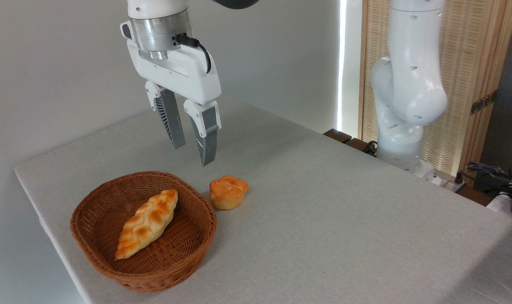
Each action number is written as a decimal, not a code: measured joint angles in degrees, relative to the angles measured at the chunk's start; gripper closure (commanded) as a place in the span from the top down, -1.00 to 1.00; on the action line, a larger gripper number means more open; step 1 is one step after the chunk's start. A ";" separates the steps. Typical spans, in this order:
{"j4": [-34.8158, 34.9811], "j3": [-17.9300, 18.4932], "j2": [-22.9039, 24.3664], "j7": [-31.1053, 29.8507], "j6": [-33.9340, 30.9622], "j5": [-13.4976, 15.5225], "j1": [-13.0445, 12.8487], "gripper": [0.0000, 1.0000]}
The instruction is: Put bread into the basket
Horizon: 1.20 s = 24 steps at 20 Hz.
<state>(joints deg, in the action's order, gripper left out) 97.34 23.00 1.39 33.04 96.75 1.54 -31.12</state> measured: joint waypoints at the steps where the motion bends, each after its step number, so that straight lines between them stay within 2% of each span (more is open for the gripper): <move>1: -0.04 0.00 0.00 0.00 0.00 0.00 0.00 1.00; 24: 0.19 -0.32 -0.12 0.00 -2.08 0.18 -0.66 1.00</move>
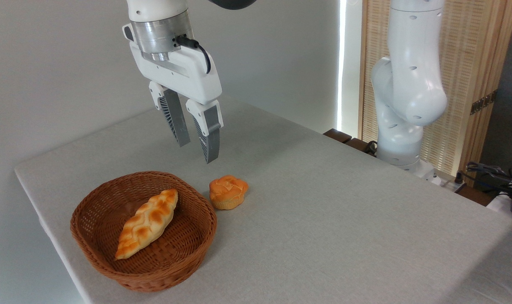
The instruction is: Put bread into the basket
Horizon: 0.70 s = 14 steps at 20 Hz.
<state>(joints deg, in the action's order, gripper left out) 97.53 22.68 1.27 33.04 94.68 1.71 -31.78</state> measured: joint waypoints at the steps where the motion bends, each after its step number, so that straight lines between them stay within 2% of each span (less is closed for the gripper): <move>1: 0.08 -0.04 -0.09 0.00 0.00 0.00 -0.09 1.00; 6: 3.39 -0.36 -0.14 0.00 1.21 0.10 -1.63 1.00; 11: 13.22 -0.49 1.66 0.00 10.02 0.12 -4.29 1.00; 14: 19.06 -0.50 2.40 0.00 13.21 0.12 -5.37 1.00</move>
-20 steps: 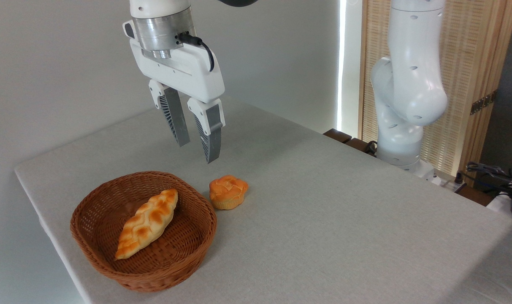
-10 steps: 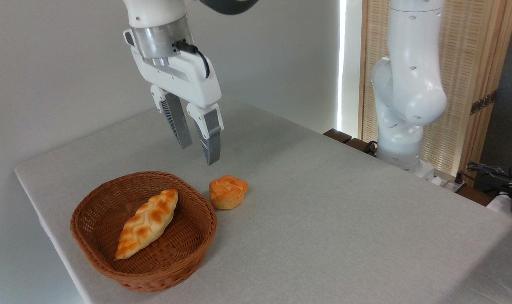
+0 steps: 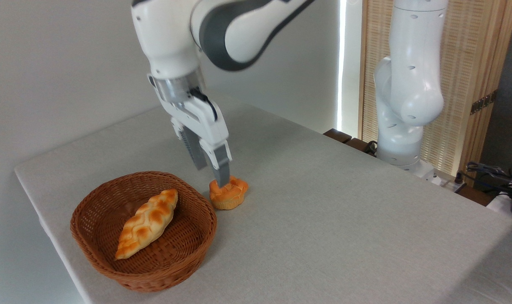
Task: Put bread into the basket
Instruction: 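Lower the open gripper down around the small orange bun, then close the gripper fingers on the orange bun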
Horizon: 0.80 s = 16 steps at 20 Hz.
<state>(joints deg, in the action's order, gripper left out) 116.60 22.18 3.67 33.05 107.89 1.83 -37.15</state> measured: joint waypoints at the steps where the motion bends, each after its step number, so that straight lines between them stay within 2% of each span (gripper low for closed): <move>1: 1.22 0.00 0.04 0.00 0.47 0.00 -0.18 1.00; 7: 4.35 0.00 -0.17 0.34 1.96 -0.03 -0.25 1.00; 16: 4.65 0.00 -1.73 0.36 2.96 -0.03 -0.49 1.00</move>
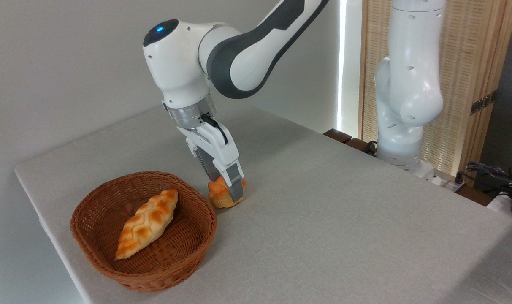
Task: Put bread into the basket
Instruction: 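Close the gripper fingers on the orange bun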
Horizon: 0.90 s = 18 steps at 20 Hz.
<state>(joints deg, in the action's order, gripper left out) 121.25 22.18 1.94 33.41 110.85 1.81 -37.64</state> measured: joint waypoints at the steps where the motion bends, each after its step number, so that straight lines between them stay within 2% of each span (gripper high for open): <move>1: 0.00 0.00 -0.13 0.00 0.36 0.00 -0.05 0.99; 4: 0.00 -0.01 -0.31 0.00 1.20 0.00 -0.12 0.99; 5: 0.00 -0.02 -0.35 0.03 1.25 0.00 -0.20 0.90; 6: 0.00 -0.05 -0.40 0.03 1.26 0.00 -0.32 0.65; 7: 0.00 -0.07 -0.48 0.03 1.30 0.00 -0.48 0.15; 8: 0.00 -0.08 -0.55 0.03 1.34 0.00 -0.59 -0.09; 18: 0.00 -0.10 -0.64 0.21 1.38 0.01 -0.91 -0.08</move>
<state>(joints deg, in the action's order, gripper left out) 121.24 22.08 1.30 33.62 112.23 1.82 -38.55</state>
